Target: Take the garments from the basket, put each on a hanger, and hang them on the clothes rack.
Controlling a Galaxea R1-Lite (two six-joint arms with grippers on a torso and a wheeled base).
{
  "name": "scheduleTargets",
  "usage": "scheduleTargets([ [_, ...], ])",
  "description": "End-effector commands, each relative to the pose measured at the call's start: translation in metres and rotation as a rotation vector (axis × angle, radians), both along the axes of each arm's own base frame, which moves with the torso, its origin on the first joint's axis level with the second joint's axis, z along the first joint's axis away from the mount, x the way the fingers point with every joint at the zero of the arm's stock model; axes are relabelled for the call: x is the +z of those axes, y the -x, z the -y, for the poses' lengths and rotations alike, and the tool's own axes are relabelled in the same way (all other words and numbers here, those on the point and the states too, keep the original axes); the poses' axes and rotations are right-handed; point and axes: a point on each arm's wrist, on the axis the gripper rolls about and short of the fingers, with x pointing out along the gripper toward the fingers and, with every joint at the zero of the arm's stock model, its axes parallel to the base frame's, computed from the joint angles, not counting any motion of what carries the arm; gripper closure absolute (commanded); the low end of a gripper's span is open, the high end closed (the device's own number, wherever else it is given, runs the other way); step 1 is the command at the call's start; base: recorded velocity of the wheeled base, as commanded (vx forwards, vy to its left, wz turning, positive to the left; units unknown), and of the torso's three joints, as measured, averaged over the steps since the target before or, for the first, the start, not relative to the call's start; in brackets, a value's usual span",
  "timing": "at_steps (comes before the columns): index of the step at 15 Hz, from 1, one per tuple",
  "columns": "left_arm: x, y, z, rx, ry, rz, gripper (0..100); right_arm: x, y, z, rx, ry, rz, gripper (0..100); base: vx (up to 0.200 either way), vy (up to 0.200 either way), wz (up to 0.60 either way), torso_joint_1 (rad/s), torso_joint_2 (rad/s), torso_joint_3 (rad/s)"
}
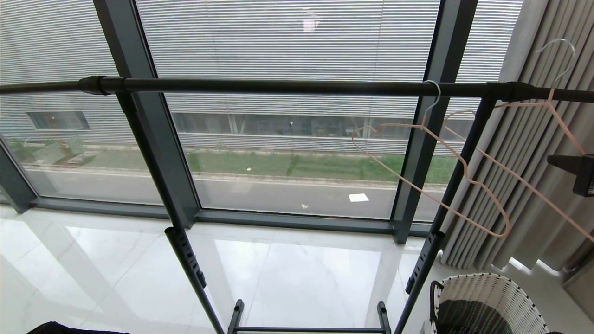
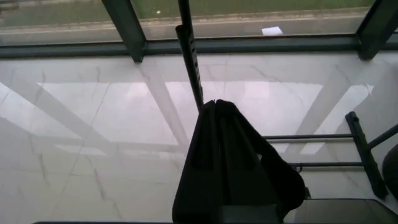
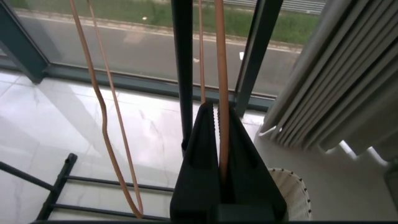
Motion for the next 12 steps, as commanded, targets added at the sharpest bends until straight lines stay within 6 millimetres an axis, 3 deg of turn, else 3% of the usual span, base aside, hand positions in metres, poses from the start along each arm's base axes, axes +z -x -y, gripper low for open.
scheduleTargets([
  [1,0.004,0.003,0.0,0.004,-0.011,0.019,100,-0.001,0.005,0.004,-0.023,0.001,-0.007,100,0.0,0.0,0.0,0.0,0.0,0.0],
  [6,0.003,0.016,0.004,-0.085,0.091,0.11,100,-0.014,0.039,0.007,-0.047,0.003,-0.025,100,0.0,0.0,0.0,0.0,0.0,0.0],
  [9,0.03,0.007,0.004,-0.097,0.132,0.133,100,-0.027,0.071,0.006,-0.048,0.001,-0.089,100,0.0,0.0,0.0,0.0,0.0,0.0],
  [12,0.037,-0.002,0.003,-0.096,0.134,0.106,100,-0.029,0.074,0.006,-0.048,0.001,-0.109,100,0.0,0.0,0.0,0.0,0.0,0.0],
])
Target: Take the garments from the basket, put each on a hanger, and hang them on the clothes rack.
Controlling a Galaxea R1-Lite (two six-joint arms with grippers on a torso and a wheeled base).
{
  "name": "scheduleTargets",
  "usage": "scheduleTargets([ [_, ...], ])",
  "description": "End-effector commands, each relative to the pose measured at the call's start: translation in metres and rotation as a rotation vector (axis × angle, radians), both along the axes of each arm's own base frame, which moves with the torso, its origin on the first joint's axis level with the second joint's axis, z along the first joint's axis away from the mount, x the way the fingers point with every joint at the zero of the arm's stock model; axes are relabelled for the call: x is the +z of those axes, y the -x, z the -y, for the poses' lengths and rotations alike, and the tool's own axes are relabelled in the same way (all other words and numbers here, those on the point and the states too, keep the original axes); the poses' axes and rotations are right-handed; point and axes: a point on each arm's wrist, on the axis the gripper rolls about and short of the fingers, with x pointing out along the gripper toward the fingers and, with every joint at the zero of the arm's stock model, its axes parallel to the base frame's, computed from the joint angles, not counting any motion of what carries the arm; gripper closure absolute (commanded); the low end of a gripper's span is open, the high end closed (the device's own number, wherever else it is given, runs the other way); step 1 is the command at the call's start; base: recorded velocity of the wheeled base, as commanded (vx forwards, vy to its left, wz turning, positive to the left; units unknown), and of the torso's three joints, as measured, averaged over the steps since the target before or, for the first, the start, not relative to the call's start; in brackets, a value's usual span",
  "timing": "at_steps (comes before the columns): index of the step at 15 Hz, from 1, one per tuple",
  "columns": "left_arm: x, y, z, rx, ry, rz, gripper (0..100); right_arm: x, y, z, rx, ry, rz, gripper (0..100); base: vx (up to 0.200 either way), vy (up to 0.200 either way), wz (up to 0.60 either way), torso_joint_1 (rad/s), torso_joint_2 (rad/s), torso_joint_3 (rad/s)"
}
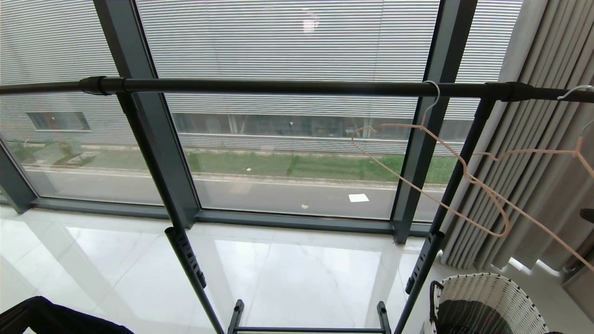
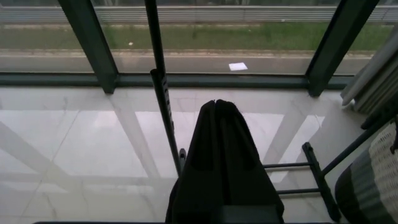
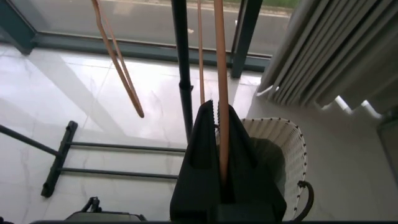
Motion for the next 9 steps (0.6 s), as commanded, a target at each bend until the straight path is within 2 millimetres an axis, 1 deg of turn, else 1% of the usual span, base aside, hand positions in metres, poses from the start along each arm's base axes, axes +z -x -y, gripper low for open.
scheduleTargets([
  [1,0.0017,-0.0057,-0.0007,-0.001,0.002,-0.027,100,0.0009,0.0027,0.0,-0.001,0.0,0.01,100,0.0,0.0,0.0,0.0,0.0,0.0],
  [6,0.0033,-0.0065,-0.0008,-0.001,0.0,-0.022,100,-0.0021,0.0036,0.0055,-0.048,0.001,-0.012,100,0.0,0.0,0.0,0.0,0.0,0.0],
  [9,0.0034,-0.008,-0.0009,-0.001,0.0,-0.029,100,-0.0028,0.0038,0.0052,-0.038,0.018,-0.017,100,-0.2,0.0,0.0,0.004,0.0,0.005],
])
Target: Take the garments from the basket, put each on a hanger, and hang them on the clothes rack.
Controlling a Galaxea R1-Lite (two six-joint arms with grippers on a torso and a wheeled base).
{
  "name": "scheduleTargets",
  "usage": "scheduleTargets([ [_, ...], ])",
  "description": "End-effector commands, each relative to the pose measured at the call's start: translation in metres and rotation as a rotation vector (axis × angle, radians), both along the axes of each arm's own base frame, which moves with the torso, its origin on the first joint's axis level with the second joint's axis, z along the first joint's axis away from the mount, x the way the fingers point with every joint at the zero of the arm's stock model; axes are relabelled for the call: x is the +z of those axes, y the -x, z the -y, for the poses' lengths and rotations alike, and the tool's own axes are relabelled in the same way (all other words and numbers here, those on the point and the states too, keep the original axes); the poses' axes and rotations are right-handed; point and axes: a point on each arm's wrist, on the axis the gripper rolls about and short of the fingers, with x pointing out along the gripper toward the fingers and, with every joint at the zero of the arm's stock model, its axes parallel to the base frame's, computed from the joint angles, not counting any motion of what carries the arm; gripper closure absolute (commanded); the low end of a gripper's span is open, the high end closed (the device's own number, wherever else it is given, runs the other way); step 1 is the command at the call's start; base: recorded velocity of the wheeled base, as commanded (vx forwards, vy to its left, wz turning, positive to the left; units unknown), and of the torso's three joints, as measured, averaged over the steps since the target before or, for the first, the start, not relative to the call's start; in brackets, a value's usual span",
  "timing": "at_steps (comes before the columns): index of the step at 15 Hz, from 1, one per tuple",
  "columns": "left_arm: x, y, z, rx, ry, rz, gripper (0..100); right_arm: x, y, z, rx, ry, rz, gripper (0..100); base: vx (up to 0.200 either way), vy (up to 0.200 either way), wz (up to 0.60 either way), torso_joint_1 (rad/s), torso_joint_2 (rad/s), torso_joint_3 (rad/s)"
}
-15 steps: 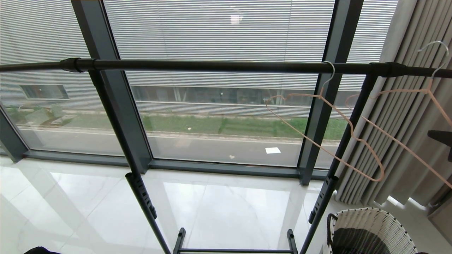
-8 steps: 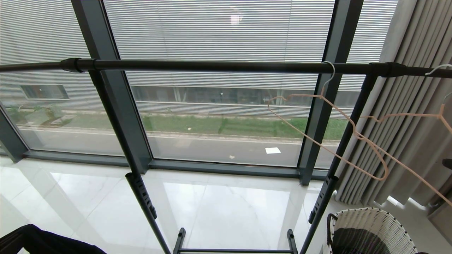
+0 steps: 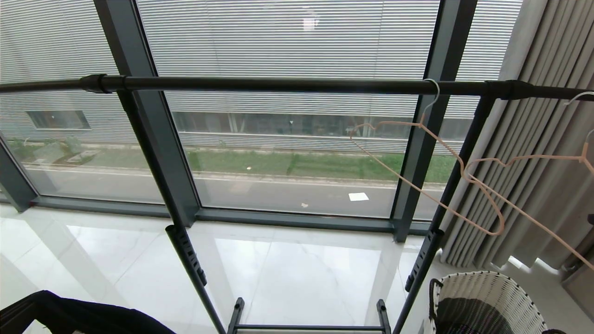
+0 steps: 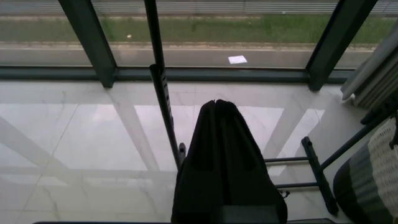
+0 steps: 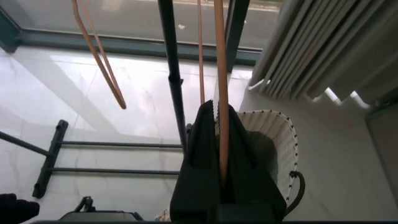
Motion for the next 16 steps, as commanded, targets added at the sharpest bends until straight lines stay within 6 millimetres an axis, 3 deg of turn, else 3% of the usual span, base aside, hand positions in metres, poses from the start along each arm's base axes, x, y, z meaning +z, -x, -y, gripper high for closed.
scheduleTargets([
  [1,0.001,-0.002,0.0,0.0,0.0,-0.006,100,-0.001,-0.001,0.0,0.001,0.005,-0.004,100,-0.2,0.0,0.0,0.012,0.01,0.002],
  [11,0.0,-0.009,-0.001,0.0,0.004,-0.044,100,-0.01,0.002,0.0,0.005,0.004,-0.033,100,-0.2,0.0,0.0,-0.001,0.0,0.004],
  [16,-0.002,-0.019,-0.001,-0.027,0.007,-0.105,100,-0.022,0.015,-0.002,0.011,0.005,-0.043,100,0.0,0.0,0.0,0.0,0.0,0.0],
])
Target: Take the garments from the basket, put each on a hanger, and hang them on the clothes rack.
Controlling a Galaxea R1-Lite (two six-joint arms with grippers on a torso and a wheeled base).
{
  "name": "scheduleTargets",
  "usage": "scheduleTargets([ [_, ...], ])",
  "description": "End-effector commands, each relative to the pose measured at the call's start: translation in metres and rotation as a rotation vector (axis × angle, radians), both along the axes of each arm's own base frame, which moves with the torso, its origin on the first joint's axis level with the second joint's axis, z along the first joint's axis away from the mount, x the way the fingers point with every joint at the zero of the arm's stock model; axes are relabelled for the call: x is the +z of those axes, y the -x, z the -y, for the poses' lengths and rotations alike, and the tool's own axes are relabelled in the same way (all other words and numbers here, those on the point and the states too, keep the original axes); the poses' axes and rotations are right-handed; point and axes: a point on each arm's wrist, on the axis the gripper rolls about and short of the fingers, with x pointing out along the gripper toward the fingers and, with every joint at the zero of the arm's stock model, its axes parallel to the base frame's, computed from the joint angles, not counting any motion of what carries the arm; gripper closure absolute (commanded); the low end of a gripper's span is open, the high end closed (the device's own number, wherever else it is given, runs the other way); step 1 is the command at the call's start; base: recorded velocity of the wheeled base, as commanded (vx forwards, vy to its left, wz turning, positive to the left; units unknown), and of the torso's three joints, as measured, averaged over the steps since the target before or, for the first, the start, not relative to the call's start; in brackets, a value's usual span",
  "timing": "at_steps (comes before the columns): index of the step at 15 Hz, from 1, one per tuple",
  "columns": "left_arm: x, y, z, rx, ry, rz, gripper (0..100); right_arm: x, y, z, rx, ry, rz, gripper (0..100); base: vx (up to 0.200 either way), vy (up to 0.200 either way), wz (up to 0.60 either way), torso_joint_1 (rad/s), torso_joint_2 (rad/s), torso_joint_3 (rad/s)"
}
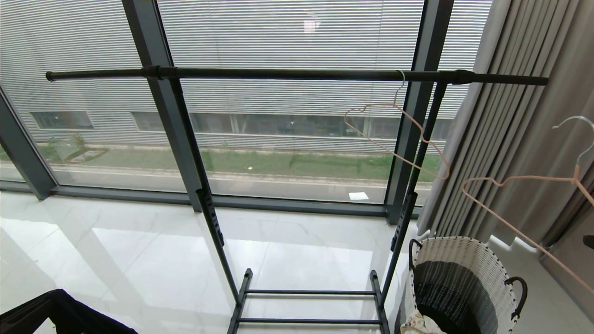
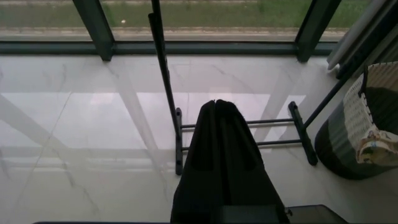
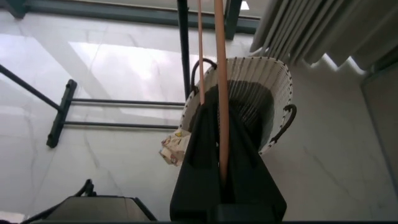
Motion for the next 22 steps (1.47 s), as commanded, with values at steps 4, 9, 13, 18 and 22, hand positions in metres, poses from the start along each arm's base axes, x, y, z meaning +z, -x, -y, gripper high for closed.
scheduleTargets([
  [4,0.011,-0.027,0.0,-0.041,0.005,-0.081,100,-0.017,0.041,-0.009,0.132,-0.013,-0.052,100,0.0,0.0,0.0,0.0,0.0,0.0],
  [9,0.03,-0.072,0.006,-0.057,-0.008,-0.158,100,-0.029,0.052,-0.026,0.52,-0.1,-0.118,100,0.0,0.0,0.0,0.0,0.0,0.0],
  [13,0.038,-0.116,0.051,-0.086,0.067,-0.242,100,-0.048,0.027,-0.057,0.779,-0.179,-0.139,100,0.0,0.0,0.0,0.0,0.0,0.0],
  [18,0.018,-0.194,0.13,-0.028,0.026,-0.173,100,-0.048,0.03,-0.077,0.926,-0.262,-0.15,100,0.0,0.0,0.0,0.0,0.0,0.0],
  [22,0.018,-0.2,0.148,-0.123,-0.044,-0.163,100,-0.046,0.028,-0.088,1.003,-0.268,-0.127,100,0.0,0.0,0.0,0.0,0.0,0.0],
])
